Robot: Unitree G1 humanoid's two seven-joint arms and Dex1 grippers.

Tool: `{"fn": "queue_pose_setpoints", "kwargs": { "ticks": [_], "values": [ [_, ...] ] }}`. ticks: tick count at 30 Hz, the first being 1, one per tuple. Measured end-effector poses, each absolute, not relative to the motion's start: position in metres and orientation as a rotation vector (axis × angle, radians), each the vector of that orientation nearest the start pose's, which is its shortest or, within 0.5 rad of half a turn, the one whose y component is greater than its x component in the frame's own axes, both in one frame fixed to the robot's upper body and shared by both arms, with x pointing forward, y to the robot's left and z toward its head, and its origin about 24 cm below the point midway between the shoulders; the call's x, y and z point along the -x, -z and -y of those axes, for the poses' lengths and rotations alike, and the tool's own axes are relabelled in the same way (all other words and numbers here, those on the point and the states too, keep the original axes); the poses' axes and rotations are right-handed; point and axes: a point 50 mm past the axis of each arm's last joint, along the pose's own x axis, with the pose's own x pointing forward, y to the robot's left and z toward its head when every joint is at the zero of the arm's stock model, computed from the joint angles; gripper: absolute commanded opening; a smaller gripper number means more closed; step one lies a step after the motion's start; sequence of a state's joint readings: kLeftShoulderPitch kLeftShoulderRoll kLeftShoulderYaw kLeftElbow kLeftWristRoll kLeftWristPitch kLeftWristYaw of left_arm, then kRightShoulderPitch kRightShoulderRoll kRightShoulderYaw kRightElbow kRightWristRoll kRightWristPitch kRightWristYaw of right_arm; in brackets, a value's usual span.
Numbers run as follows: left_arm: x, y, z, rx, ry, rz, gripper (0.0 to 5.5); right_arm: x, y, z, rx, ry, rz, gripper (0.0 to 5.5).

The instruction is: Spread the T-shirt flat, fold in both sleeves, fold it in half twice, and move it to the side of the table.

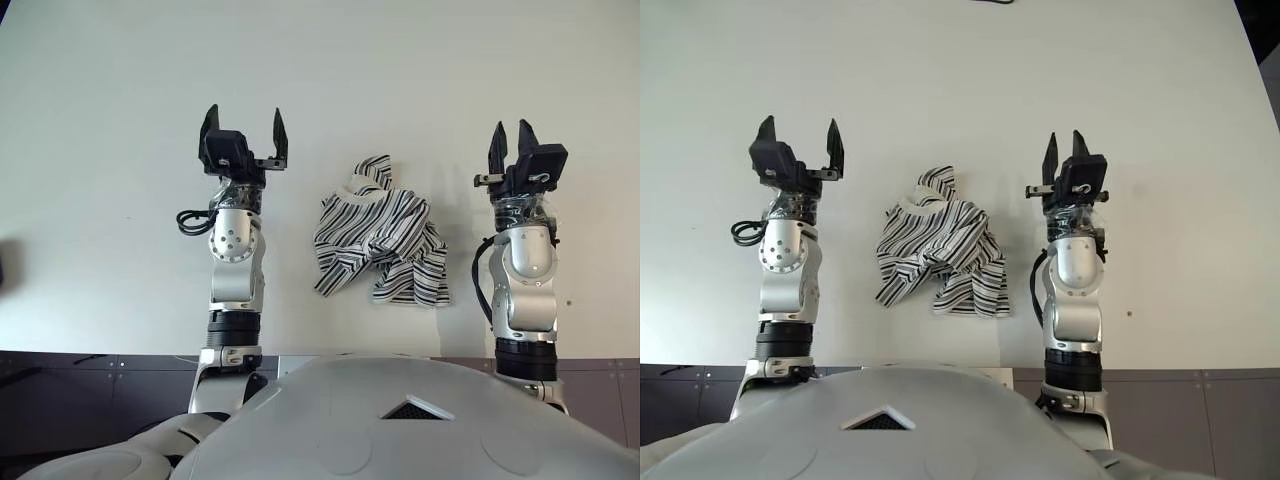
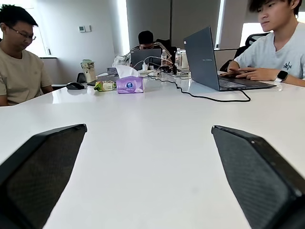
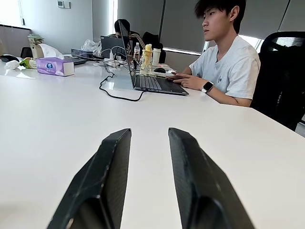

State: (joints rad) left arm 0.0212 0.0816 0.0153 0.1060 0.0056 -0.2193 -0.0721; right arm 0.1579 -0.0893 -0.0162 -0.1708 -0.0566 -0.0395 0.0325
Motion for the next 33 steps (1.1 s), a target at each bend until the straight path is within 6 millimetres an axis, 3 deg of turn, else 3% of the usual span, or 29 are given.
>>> {"fn": "queue_pose_setpoints", "kwargs": {
  "ticks": [10, 25, 29, 33],
  "values": [
    [-0.259, -0.041, -0.164, -0.162, 0.175, 0.135, 4.84, -0.207, -0.05, 0.179, -0.024, 0.149, 0.016, 1.41],
    [-0.26, -0.041, -0.156, -0.163, 0.18, 0.139, 4.84, -0.21, -0.055, 0.172, 0.077, 0.071, 0.019, 1.41],
    [-0.259, -0.047, -0.15, -0.201, 0.256, 0.084, 4.84, -0.21, -0.061, 0.167, 0.146, -0.129, 0.008, 1.41],
    [-0.249, -0.074, -0.152, -0.321, 0.654, 0.021, 4.84, -0.199, -0.09, 0.182, 0.223, -0.524, -0.055, 1.41]
  ]
}}
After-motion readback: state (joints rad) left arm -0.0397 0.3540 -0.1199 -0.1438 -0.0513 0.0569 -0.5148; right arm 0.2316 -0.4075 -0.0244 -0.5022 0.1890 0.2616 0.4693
